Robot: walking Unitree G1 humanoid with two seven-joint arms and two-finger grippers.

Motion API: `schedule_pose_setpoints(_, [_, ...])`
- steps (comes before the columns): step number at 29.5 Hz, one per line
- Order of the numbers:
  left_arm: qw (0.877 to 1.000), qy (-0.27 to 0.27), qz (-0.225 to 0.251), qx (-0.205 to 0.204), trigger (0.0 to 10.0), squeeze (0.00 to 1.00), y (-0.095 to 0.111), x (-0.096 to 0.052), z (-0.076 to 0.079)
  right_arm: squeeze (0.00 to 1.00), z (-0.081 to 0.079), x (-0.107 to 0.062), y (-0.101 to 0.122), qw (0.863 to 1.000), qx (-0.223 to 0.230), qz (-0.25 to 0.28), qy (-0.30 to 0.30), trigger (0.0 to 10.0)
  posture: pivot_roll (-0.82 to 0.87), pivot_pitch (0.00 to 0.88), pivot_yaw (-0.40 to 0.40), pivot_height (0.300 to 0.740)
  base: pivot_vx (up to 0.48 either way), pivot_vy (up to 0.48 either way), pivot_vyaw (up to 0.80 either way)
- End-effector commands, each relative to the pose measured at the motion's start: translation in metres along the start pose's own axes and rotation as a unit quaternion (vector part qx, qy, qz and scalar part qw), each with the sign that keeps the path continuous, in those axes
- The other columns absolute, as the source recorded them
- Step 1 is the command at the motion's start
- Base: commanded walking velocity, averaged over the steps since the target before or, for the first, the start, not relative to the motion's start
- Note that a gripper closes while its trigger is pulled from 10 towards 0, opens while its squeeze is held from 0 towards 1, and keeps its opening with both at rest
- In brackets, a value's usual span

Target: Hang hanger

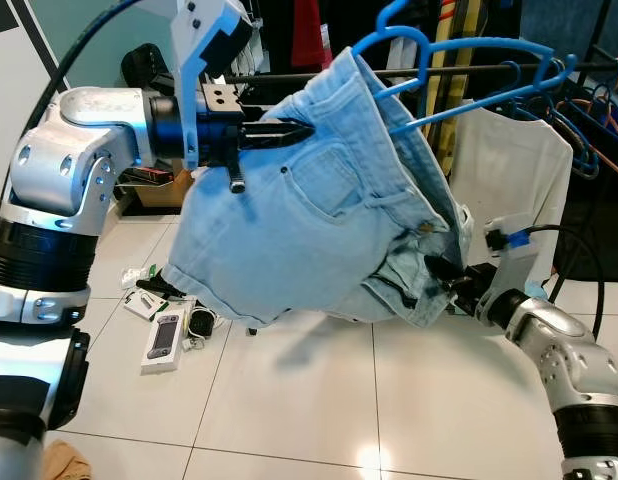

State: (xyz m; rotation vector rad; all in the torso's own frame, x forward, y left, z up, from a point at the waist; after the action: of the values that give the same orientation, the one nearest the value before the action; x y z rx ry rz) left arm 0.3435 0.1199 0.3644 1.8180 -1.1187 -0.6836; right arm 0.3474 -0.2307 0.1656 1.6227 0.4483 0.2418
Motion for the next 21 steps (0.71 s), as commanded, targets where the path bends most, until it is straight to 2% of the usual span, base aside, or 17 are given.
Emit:
schedule_pose_setpoints(1, [0.999, 0.007, -0.034, 0.017, 10.0, 0.0, -0.015, -0.009, -0.002, 0.0, -0.002, -0.003, 0.007, 1.0, 0.019, 0.013, 0.014, 0.0, -0.05, 0.0, 0.113, 0.74, 0.0, 0.0, 0.0])
schedule_pose_setpoints(3, [0.998, 0.003, -0.048, 0.029, 10.0, 0.0, -0.023, -0.01, 0.001, 0.0, -0.002, -0.004, 0.01, 0.999, 0.03, 0.019, 0.016, 0.0, -0.05, 0.0, 0.113, 0.74, 0.0, 0.0, 0.0])
schedule_pose_setpoints(4, [0.997, -0.012, -0.064, 0.043, 10.0, 0.0, -0.033, -0.012, 0.007, 0.0, 0.001, -0.004, 0.015, 0.998, 0.051, 0.031, 0.01, 0.0, -0.06, 0.0, 0.113, 0.74, 0.0, 0.0, 0.0])
schedule_pose_setpoints(6, [0.997, -0.012, -0.064, 0.043, 10.0, 0.0, -0.033, -0.012, 0.007, 0.0, 0.001, -0.004, 0.015, 0.998, 0.051, 0.031, 0.01, 0.0, -0.06, 0.0, 0.113, 0.74, 0.0, 0.0, 0.0])
schedule_pose_setpoints(7, [0.995, -0.045, -0.069, 0.05, 10.0, 0.0, -0.043, -0.015, 0.02, 0.0, 0.004, -0.005, 0.022, 0.996, 0.078, 0.05, 0.005, 0.0, -0.06, 0.0, 0.114, 0.74, 0.0, 0.0, 0.0])
schedule_pose_setpoints(8, [0.991, -0.097, -0.071, 0.052, 10.0, 0.0, -0.052, -0.02, 0.04, 0.0, 0.006, -0.004, 0.03, 0.992, 0.106, 0.07, 0.0, 0.0, -0.06, 0.0, 0.108, 0.74, 0.0, 0.0, 0.0])
schedule_pose_setpoints(9, [0.991, -0.097, -0.071, 0.052, 10.0, 0.0, -0.052, -0.02, 0.04, 0.0, 0.006, -0.004, 0.03, 0.992, 0.106, 0.07, 0.0, 0.0, -0.06, 0.0, 0.108, 0.74, 0.0, 0.0, 0.0])
schedule_pose_setpoints(10, [0.988, -0.136, -0.064, 0.039, 10.0, 0.0, -0.057, -0.024, 0.056, 0.0, 0.008, -0.003, 0.037, 0.987, 0.131, 0.089, -0.005, 0.0, -0.06, 0.0, 0.104, 0.74, 0.0, 0.0, 0.0])
schedule_pose_setpoints(12, [0.983, -0.173, -0.054, 0.018, 10.0, 0.0, -0.06, -0.028, 0.073, 0.0, 0.01, 0.0, 0.042, 0.983, 0.15, 0.101, -0.011, 0.0, -0.05, 0.0, 0.1, 0.74, 0.0, 0.0, 0.0])
schedule_pose_setpoints(15, [0.983, -0.178, -0.051, 0.013, 10.0, 0.0, -0.06, -0.029, 0.075, 0.0, 0.01, 0.001, 0.042, 0.983, 0.152, 0.101, -0.012, 0.0, -0.05, 0.0, 0.1, 0.74, 0.0, 0.0, 0.0])
schedule_pose_setpoints(18, [0.981, -0.182, -0.067, 0.016, 10.0, 0.0, -0.068, -0.033, 0.078, 0.0, 0.015, 0.001, 0.041, 0.981, 0.166, 0.1, -0.027, 0.0, -0.05, 0.0, 0.095, 0.74, 0.0, 0.0, 0.0])
schedule_pose_setpoints(21, [0.984, -0.155, -0.089, 0.023, 10.0, 0.0, -0.078, -0.034, 0.071, 0.0, 0.016, 0.001, 0.042, 0.979, 0.174, 0.101, -0.03, 0.0, -0.05, 0.0, 0.093, 0.74, 0.0, 0.0, 0.0])
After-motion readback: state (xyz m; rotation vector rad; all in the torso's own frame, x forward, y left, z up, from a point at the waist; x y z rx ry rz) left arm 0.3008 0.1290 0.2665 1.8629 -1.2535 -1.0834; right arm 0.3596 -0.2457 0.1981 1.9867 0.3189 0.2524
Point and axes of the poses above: a point about 5 cm out from each wrist's last joint towards the gripper, its own x axis pointing out of the wrist towards the gripper, its own y axis along the axis of the wrist's last joint, z = x × y, the point moved 3 cm from there along x, pointing out of the wrist towards the gripper, and after that the axes turned 4 degrees about -x, right-handed, at the moved point
